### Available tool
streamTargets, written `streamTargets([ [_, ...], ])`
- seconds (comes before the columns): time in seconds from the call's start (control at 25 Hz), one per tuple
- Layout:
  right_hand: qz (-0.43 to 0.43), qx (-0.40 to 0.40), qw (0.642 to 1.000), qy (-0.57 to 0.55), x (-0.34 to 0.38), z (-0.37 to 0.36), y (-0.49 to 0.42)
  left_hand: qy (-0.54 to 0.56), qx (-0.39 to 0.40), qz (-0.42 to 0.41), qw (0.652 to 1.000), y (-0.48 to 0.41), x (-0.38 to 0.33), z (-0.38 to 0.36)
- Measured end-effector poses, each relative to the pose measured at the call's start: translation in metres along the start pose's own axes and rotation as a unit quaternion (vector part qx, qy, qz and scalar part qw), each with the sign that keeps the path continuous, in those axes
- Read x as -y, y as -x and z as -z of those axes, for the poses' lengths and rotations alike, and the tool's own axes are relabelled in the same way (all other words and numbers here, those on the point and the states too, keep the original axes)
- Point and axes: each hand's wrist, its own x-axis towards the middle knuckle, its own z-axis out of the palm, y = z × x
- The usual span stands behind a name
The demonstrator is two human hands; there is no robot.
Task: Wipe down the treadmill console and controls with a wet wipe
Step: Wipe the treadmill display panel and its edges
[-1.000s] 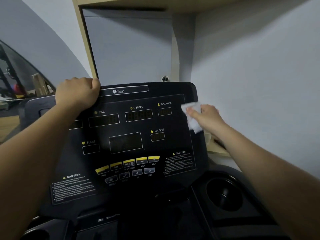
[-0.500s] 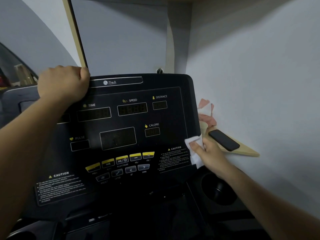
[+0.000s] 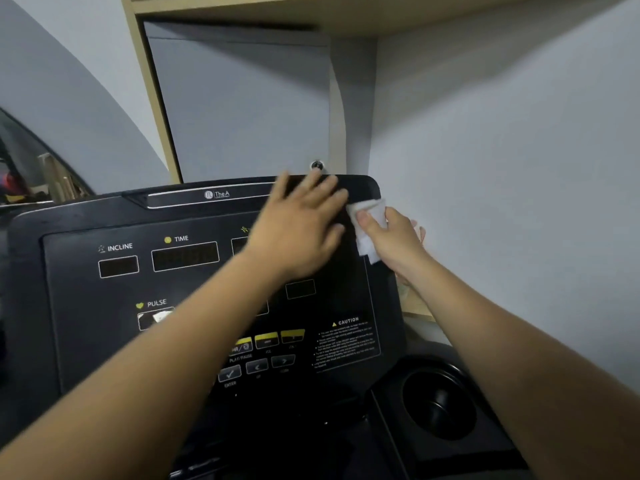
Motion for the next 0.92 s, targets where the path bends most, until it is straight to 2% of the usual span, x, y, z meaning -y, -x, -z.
streamTargets([
  [0.12, -0.007, 0.071, 0.996, -0.044, -0.055, 0.002, 0.055, -0.076, 0.058, -0.006, 0.995, -0.003, -0.023, -0.017],
  [0.28, -0.072, 0.123, 0.983, -0.112, -0.104, 0.003, 0.129, -0.148, 0.055, -0.024, 0.987, -0.012, -0.024, -0.009],
  [0.36, -0.068, 0.116, 0.984, -0.121, -0.091, 0.005, 0.104, -0.18, 0.079, -0.032, 0.98, -0.018, -0.03, -0.004],
  [0.48, -0.015, 0.056, 0.993, -0.104, -0.033, 0.006, 0.036, -0.201, 0.095, -0.042, 0.974, -0.023, -0.034, 0.001],
  [0.56, -0.006, 0.014, 0.997, -0.072, 0.006, 0.006, -0.006, -0.186, 0.093, -0.047, 0.977, -0.025, -0.031, 0.003],
  [0.68, 0.004, 0.003, 0.993, -0.122, 0.029, 0.005, -0.03, -0.137, 0.09, -0.047, 0.985, -0.023, -0.024, 0.002],
  [0.84, -0.005, 0.038, 0.995, -0.095, -0.001, 0.006, 0.005, -0.094, 0.103, -0.053, 0.989, -0.02, -0.017, 0.004],
  [0.92, -0.014, 0.072, 0.99, -0.117, -0.033, 0.005, 0.037, -0.03, 0.083, -0.025, 0.996, -0.028, -0.001, 0.014],
])
